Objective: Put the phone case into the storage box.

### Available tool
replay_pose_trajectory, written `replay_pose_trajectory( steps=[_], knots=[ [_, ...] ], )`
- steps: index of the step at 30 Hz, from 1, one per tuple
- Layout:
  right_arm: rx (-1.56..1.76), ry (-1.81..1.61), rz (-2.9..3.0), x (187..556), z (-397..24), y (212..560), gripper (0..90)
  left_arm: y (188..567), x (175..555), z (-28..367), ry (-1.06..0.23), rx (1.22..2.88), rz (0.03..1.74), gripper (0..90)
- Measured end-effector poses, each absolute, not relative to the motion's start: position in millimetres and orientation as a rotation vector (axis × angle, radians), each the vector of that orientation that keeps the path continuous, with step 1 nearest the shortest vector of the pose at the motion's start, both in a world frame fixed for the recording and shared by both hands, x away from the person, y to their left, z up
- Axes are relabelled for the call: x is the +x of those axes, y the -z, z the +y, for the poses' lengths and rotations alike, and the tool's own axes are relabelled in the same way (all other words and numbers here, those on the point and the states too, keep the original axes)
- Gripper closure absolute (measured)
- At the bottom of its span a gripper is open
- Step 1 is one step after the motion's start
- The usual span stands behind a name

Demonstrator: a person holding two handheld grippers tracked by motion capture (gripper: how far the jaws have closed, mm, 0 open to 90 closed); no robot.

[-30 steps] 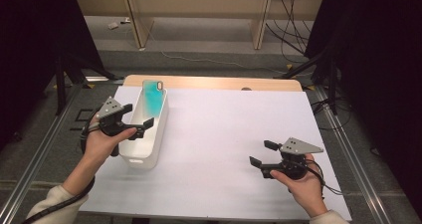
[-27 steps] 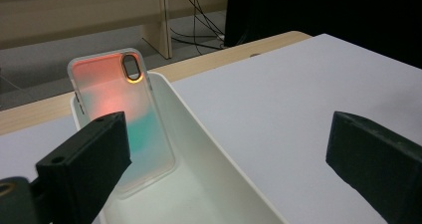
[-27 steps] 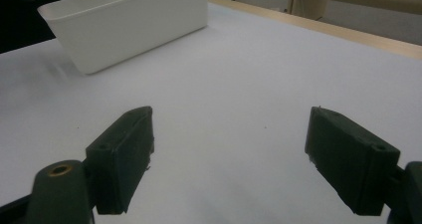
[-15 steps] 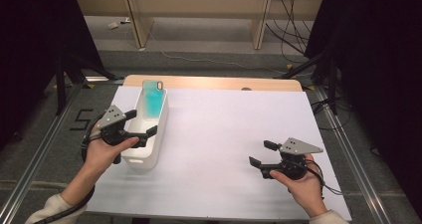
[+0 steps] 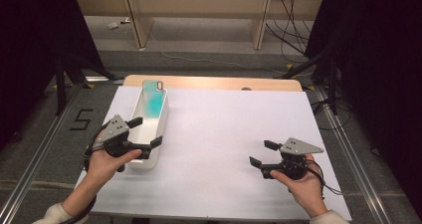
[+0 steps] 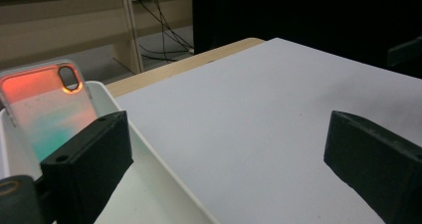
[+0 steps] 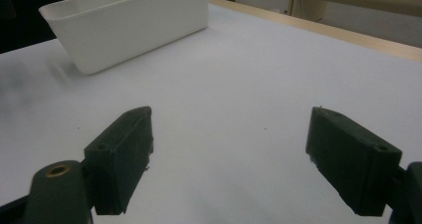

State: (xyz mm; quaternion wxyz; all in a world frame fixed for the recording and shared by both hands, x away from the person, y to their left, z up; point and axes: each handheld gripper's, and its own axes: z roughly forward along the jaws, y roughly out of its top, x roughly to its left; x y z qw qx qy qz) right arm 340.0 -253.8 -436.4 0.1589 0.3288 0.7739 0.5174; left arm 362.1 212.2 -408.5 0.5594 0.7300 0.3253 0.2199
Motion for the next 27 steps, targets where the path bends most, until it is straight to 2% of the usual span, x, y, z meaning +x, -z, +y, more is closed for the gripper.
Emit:
replay_pose_trajectory(
  steps=[27],
  knots=[
    [0.916,-1.455,2.204,333,-257,437,19.8,433,346,219,-0.514,1.761,0.752,3.9]
  ],
)
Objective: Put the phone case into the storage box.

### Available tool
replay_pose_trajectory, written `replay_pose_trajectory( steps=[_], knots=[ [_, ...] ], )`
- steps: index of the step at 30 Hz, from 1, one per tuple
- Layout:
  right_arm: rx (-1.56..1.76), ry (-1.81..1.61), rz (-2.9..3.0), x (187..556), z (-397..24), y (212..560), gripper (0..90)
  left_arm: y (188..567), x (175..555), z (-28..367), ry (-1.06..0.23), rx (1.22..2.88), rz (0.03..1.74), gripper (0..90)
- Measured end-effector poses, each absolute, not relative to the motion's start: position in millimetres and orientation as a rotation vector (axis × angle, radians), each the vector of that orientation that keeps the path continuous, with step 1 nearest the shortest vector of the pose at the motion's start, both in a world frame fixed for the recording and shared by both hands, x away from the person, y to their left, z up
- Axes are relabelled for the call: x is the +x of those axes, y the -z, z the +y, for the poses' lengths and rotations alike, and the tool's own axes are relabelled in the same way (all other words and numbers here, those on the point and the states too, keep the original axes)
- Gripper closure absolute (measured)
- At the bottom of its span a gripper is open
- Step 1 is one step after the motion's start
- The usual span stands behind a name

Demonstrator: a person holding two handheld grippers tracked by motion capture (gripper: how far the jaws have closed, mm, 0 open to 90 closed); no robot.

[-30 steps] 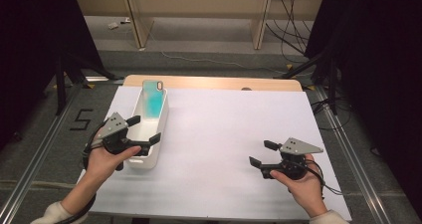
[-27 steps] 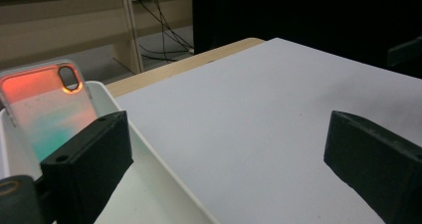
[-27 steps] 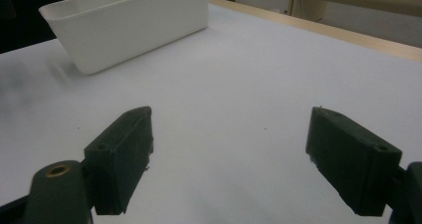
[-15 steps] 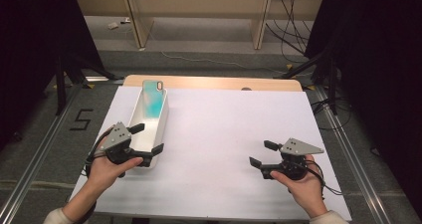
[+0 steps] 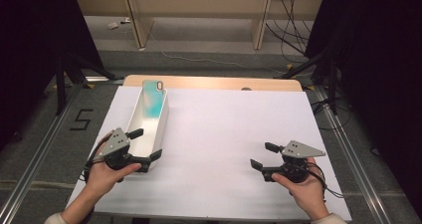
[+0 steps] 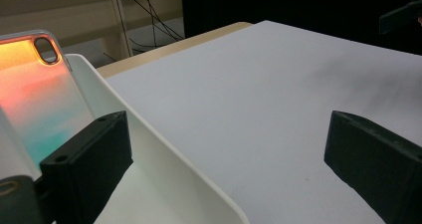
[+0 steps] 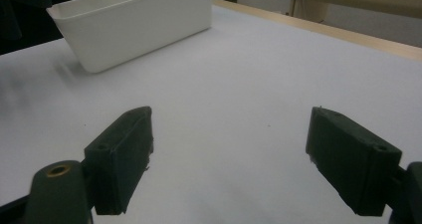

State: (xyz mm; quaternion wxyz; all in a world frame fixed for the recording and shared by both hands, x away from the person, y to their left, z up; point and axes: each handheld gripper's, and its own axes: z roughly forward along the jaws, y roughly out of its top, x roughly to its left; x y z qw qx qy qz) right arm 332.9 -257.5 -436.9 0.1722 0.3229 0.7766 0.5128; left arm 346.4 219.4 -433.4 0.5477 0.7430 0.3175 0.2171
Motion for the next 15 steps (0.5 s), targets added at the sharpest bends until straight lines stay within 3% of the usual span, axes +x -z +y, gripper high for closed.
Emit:
replay_pose_trajectory(
  steps=[15],
  knots=[
    [0.902,-1.484,2.194,333.0,-257.6,439.0,19.8,434.4,342.0,219.1,-0.519,1.746,0.756,3.9]
  ],
)
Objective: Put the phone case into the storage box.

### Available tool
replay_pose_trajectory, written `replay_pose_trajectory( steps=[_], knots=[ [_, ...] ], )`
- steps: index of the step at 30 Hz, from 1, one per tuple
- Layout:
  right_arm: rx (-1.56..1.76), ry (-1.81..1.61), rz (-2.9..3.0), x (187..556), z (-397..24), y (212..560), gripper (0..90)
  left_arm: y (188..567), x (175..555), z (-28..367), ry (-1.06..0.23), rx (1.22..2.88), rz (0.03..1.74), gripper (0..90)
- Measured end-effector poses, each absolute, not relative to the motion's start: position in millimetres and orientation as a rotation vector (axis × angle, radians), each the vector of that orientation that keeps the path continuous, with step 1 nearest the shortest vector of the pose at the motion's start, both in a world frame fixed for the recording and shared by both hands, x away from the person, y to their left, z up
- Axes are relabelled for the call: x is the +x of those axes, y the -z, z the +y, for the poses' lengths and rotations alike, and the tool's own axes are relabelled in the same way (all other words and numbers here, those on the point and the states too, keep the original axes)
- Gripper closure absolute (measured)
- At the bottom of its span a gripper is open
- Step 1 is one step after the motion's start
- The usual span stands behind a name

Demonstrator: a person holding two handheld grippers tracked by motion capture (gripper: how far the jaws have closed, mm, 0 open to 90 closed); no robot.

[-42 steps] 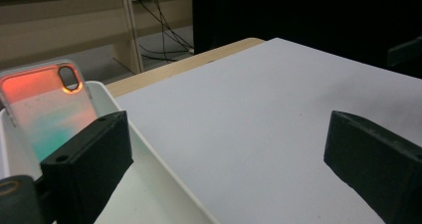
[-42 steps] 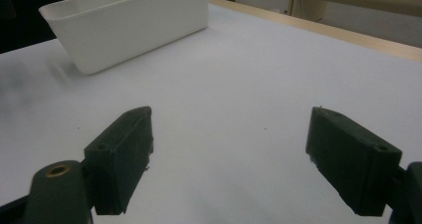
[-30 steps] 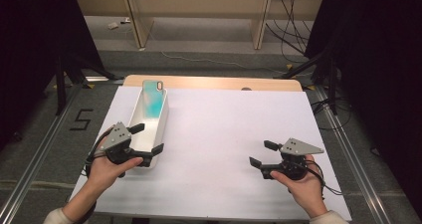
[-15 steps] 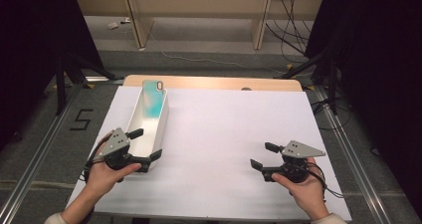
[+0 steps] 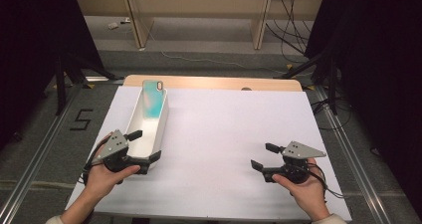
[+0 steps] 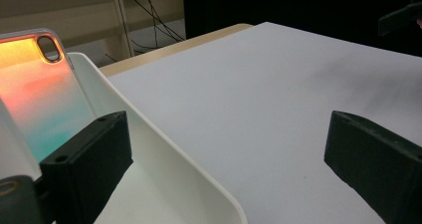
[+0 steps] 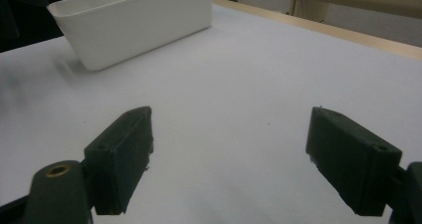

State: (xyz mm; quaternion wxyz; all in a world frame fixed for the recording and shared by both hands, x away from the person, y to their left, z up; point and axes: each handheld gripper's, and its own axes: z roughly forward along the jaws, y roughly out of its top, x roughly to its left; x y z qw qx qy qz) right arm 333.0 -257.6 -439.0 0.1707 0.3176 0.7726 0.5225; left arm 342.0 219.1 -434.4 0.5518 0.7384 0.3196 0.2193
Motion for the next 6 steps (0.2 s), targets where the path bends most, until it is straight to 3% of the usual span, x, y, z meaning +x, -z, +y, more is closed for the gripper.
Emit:
replay_pose_trajectory(
  steps=[6],
  knots=[
    [0.899,-1.464,2.205,333.1,-258.4,438.3,19.7,434.5,340.6,217.2,-0.522,1.746,0.749,4.0]
  ],
)
